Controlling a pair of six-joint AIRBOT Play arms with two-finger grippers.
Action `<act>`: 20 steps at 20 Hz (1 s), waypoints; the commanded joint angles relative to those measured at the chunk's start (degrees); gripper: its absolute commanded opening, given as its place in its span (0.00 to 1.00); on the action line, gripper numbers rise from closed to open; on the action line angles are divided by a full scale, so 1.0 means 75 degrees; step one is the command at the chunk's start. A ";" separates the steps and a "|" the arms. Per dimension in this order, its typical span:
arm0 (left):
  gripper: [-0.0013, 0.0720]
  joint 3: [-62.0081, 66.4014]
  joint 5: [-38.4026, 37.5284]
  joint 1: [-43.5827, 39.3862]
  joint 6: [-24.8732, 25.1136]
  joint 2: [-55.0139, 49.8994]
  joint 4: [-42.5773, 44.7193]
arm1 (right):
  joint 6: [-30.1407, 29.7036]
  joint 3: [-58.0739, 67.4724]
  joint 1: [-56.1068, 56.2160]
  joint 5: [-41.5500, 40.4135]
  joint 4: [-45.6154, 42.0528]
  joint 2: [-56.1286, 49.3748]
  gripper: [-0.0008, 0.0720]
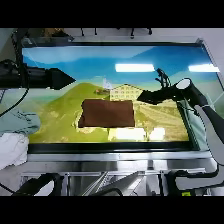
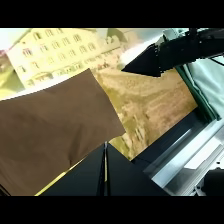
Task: Fold the shirts.
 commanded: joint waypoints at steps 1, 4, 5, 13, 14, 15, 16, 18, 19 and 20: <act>0.04 -0.0012 -0.0055 0.0006 -0.0009 0.0099 0.0003 | 0.0187 -0.0003 -0.0280 0.1102 0.0087 -0.0810 0.83; 0.04 -0.0012 -0.0128 0.0006 -0.0009 0.0096 0.0012 | -0.0003 0.0000 0.0073 0.0965 0.0609 -0.1469 0.83; 0.04 -0.0012 -0.0169 0.0006 -0.0006 0.0096 0.0015 | -0.0085 0.0000 0.0207 0.0924 0.0673 -0.1649 0.83; 0.04 -0.0012 -0.0230 0.0006 0.0006 0.0096 0.0020 | -0.0682 0.0006 0.1040 -0.0023 0.1676 -0.1993 0.51; 0.04 -0.0012 -0.0233 0.0006 0.0032 0.0096 0.0020 | -0.1005 0.0009 0.1049 0.0032 0.2031 -0.1982 0.23; 0.04 -0.0012 -0.0245 0.0006 0.0052 0.0096 0.0023 | -0.1177 0.0017 0.1043 0.0143 0.2320 -0.1912 0.11; 0.04 -0.0012 -0.0277 0.0006 0.0052 0.0096 0.0064 | -0.1198 0.0073 0.1032 0.0166 0.2311 -0.1740 0.04; 0.04 -0.0012 -0.0353 0.0006 0.0058 0.0096 0.0079 | -0.1166 0.0347 0.0889 0.0163 0.2081 -0.1116 0.04; 0.04 -0.0012 -0.0373 0.0006 0.0055 0.0096 0.0076 | -0.1040 0.0568 0.0685 0.0163 0.2028 -0.0705 0.04; 0.04 -0.0012 -0.0388 0.0006 0.0058 0.0096 0.0076 | -0.0778 0.0848 0.0402 0.0163 0.1888 -0.0286 0.04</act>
